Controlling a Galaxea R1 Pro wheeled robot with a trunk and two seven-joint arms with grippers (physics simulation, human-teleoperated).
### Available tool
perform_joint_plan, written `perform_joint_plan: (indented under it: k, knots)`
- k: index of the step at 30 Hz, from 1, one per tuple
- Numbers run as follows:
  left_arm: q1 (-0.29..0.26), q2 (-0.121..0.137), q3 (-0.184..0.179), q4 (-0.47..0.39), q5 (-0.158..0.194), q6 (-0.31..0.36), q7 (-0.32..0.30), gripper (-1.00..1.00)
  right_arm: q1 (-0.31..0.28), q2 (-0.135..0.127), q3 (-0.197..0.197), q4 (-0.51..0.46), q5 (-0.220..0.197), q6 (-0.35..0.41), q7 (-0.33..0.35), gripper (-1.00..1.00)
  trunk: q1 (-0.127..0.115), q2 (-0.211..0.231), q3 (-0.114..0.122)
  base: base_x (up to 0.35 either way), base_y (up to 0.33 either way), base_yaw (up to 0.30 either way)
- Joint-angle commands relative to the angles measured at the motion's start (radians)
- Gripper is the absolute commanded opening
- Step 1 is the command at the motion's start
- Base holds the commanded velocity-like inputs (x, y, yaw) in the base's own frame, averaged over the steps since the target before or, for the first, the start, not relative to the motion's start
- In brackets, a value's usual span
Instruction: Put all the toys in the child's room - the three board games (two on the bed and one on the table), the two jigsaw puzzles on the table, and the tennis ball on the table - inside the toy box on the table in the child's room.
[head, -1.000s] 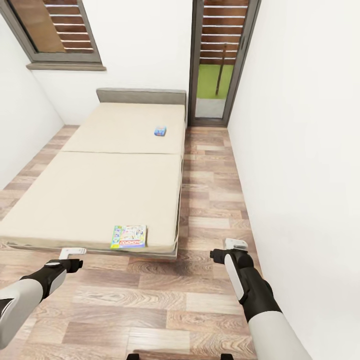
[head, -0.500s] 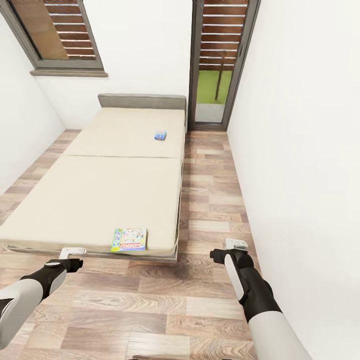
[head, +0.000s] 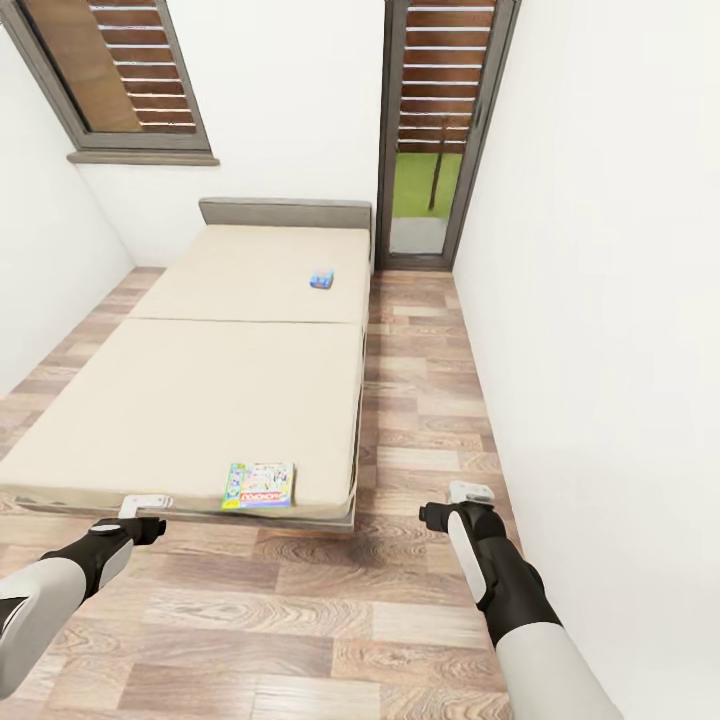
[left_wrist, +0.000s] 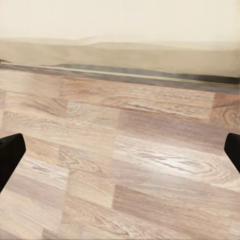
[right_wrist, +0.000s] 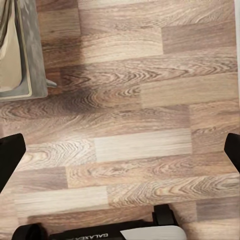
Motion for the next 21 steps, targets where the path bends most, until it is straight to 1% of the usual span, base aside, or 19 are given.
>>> perform_joint_plan:
  k: [1,7,21]
  knots:
    - [0.0,0.0,-0.001,-0.001,-0.01,0.003,0.002,1.0,-0.001,0.001,-0.001,0.001,-0.01,0.002,-0.008,1.0,0.0,-0.001,0.0,0.0,0.0,0.0]
    - [0.0,0.0,-0.018,-0.001,-0.01,0.003,0.002,1.0,-0.001,0.001,-0.001,0.004,-0.011,0.002,-0.008,1.0,0.0,-0.001,0.01,0.0,0.0,0.0]
    - [0.0,0.0,-0.022,-0.001,-0.01,0.003,0.002,1.0,-0.001,0.001,-0.001,0.005,-0.011,0.001,-0.008,1.0,0.0,-0.001,0.034,0.0,0.0,0.0]
